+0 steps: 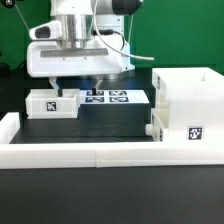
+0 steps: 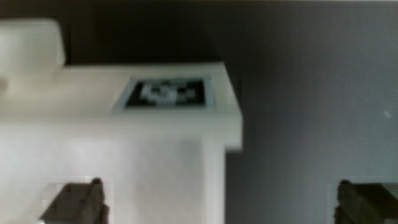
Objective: Assemble drawer
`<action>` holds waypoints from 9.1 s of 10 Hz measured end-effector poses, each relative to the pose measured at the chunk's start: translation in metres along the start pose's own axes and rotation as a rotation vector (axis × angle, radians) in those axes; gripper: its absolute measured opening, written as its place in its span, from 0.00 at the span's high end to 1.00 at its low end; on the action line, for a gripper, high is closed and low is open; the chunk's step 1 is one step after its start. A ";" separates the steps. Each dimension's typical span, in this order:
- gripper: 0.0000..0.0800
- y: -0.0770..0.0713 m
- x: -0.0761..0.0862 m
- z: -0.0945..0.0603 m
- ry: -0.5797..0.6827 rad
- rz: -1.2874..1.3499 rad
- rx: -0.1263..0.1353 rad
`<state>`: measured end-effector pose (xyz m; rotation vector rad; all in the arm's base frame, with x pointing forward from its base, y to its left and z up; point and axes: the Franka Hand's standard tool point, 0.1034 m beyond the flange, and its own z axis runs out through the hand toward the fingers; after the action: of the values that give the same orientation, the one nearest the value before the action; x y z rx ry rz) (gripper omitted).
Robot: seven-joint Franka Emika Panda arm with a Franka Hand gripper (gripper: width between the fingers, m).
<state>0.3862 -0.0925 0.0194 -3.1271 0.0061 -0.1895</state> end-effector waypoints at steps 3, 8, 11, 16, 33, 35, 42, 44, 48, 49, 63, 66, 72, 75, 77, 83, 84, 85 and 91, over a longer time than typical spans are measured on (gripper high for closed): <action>0.19 -0.002 -0.004 0.012 -0.015 -0.025 0.006; 0.22 -0.001 -0.005 0.014 -0.010 -0.022 0.003; 0.60 -0.001 -0.005 0.014 -0.011 -0.022 0.003; 0.95 -0.001 -0.005 0.014 -0.011 -0.022 0.003; 0.95 -0.064 0.119 -0.039 -0.014 -0.099 0.088; 0.95 -0.068 0.117 -0.037 -0.017 -0.142 0.090; 0.95 -0.067 0.126 -0.034 -0.002 -0.624 0.079; 0.95 -0.065 0.132 -0.034 -0.008 -0.809 0.072; 0.95 -0.063 0.134 -0.032 -0.019 -1.076 0.067; 0.95 -0.063 0.134 -0.031 -0.019 -1.131 0.067; 0.95 -0.065 0.139 -0.025 -0.048 -1.423 0.087; 0.95 -0.064 0.143 -0.024 -0.048 -1.430 0.091; 0.95 -0.072 0.147 -0.020 -0.047 -1.439 0.096; 0.95 -0.077 0.152 -0.022 -0.048 -1.476 0.084; 0.95 -0.076 0.151 -0.021 -0.050 -1.475 0.086; 0.95 -0.082 0.150 -0.022 -0.069 -1.479 0.106; 0.95 -0.081 0.150 -0.022 -0.069 -1.479 0.107; 0.95 -0.081 0.150 -0.022 -0.070 -1.479 0.107; 0.95 -0.088 0.157 -0.022 -0.081 -1.499 0.123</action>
Offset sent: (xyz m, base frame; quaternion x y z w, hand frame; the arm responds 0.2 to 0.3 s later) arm 0.0033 -0.0008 -0.0230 0.0121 0.0091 -0.0070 0.9999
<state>0.5402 -0.0054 0.0610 -2.2726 -2.1163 -0.0324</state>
